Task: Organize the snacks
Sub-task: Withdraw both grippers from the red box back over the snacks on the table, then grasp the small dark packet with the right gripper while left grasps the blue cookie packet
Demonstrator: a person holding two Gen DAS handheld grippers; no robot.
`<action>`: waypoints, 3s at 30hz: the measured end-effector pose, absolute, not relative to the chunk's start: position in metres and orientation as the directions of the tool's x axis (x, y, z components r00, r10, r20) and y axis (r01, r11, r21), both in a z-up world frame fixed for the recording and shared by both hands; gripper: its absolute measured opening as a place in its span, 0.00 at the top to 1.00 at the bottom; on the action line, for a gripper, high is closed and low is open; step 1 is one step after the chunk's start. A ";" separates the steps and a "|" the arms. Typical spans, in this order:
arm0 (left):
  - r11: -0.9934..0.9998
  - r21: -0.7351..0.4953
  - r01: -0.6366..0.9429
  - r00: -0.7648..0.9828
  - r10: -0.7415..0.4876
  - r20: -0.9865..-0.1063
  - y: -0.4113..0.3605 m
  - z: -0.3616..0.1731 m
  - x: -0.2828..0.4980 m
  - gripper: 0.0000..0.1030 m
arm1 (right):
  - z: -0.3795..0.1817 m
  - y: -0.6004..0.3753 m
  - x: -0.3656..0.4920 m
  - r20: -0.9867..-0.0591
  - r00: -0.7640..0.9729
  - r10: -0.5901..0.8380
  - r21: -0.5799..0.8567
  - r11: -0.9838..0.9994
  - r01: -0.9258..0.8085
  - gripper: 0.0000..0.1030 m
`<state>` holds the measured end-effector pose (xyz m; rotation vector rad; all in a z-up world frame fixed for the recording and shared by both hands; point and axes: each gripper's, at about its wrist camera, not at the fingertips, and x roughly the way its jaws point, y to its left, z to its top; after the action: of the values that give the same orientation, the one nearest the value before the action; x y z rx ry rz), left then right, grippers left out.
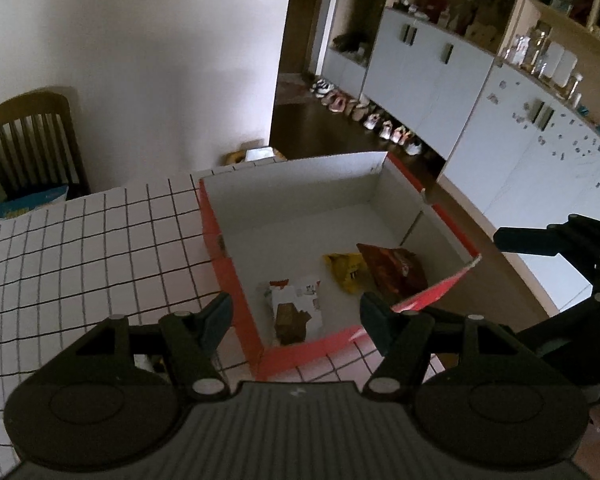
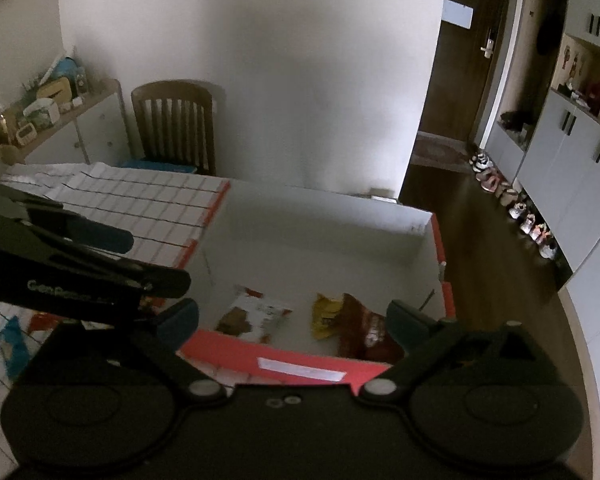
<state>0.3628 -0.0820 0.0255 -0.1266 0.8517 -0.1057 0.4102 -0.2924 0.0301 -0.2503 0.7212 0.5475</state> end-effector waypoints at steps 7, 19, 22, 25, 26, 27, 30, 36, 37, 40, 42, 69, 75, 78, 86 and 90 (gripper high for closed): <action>0.982 -0.179 0.068 0.681 -0.177 -0.711 -0.050 0.038 0.315 0.24 | 0.045 -0.276 0.368 -0.659 0.624 0.420 0.000 0.829 -0.559 0.01; 0.979 -0.197 0.056 0.707 -0.178 -0.684 0.016 0.043 0.234 0.07 | 0.050 -0.229 0.301 -0.627 0.604 0.492 0.072 0.809 -0.584 0.00; 0.981 -0.192 0.042 0.718 -0.163 -0.676 0.032 0.040 0.216 0.01 | 0.048 -0.217 0.287 -0.624 0.595 0.507 0.090 0.803 -0.590 0.00; 0.982 -0.187 0.020 0.719 -0.144 -0.680 0.047 0.033 0.201 0.01 | 0.044 -0.206 0.274 -0.624 0.588 0.514 0.096 0.798 -0.595 0.00; 0.982 -0.187 0.013 0.718 -0.140 -0.682 0.051 0.031 0.197 0.01 | 0.043 -0.203 0.270 -0.625 0.584 0.518 0.101 0.796 -0.597 0.00; 0.982 -0.190 0.006 0.714 -0.138 -0.687 0.056 0.027 0.193 0.01 | 0.041 -0.199 0.265 -0.627 0.578 0.523 0.108 0.793 -0.599 0.00; 0.979 -0.201 -0.020 0.702 -0.129 -0.700 0.071 0.017 0.180 0.01 | 0.032 -0.189 0.252 -0.635 0.562 0.531 0.124 0.787 -0.604 0.00; 0.970 -0.221 -0.105 0.677 -0.093 -0.730 0.099 -0.007 0.158 0.01 | 0.014 -0.174 0.231 -0.654 0.534 0.536 0.144 0.782 -0.607 0.01; 0.969 -0.219 -0.117 0.673 -0.085 -0.735 0.102 -0.011 0.156 0.01 | 0.010 -0.171 0.229 -0.657 0.527 0.540 0.150 0.778 -0.610 0.01; 0.966 -0.213 -0.147 0.654 -0.067 -0.754 0.110 -0.024 0.152 0.01 | -0.001 -0.164 0.219 -0.668 0.507 0.545 0.159 0.770 -0.618 0.02; 0.961 -0.226 -0.160 0.640 -0.073 -0.765 0.115 -0.033 0.151 0.01 | -0.008 -0.156 0.212 -0.673 0.494 0.550 0.157 0.759 -0.632 0.02; 0.811 -0.294 -0.506 0.432 -0.057 -0.900 0.147 -0.125 0.200 0.02 | -0.095 -0.074 0.199 -0.787 0.359 0.502 0.080 0.660 -0.747 0.36; 0.775 -0.312 -0.550 0.418 -0.068 -0.906 0.149 -0.132 0.204 0.07 | -0.103 -0.062 0.201 -0.792 0.355 0.497 0.047 0.629 -0.776 0.45; 0.755 -0.317 -0.575 0.407 -0.072 -0.911 0.150 -0.136 0.207 0.10 | -0.106 -0.058 0.202 -0.795 0.355 0.491 0.029 0.616 -0.788 0.48; 0.746 -0.299 -0.595 0.390 -0.058 -0.919 0.146 -0.139 0.211 0.24 | -0.115 -0.050 0.206 -0.806 0.377 0.456 -0.030 0.605 -0.796 0.53; 0.748 -0.282 -0.601 0.382 -0.041 -0.923 0.146 -0.138 0.212 0.29 | -0.118 -0.047 0.205 -0.809 0.393 0.437 -0.072 0.590 -0.804 0.59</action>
<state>0.2117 0.1455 -0.1381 -0.6613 1.1382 0.3922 0.2047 -0.0469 -0.1181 -0.5032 0.8404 0.8308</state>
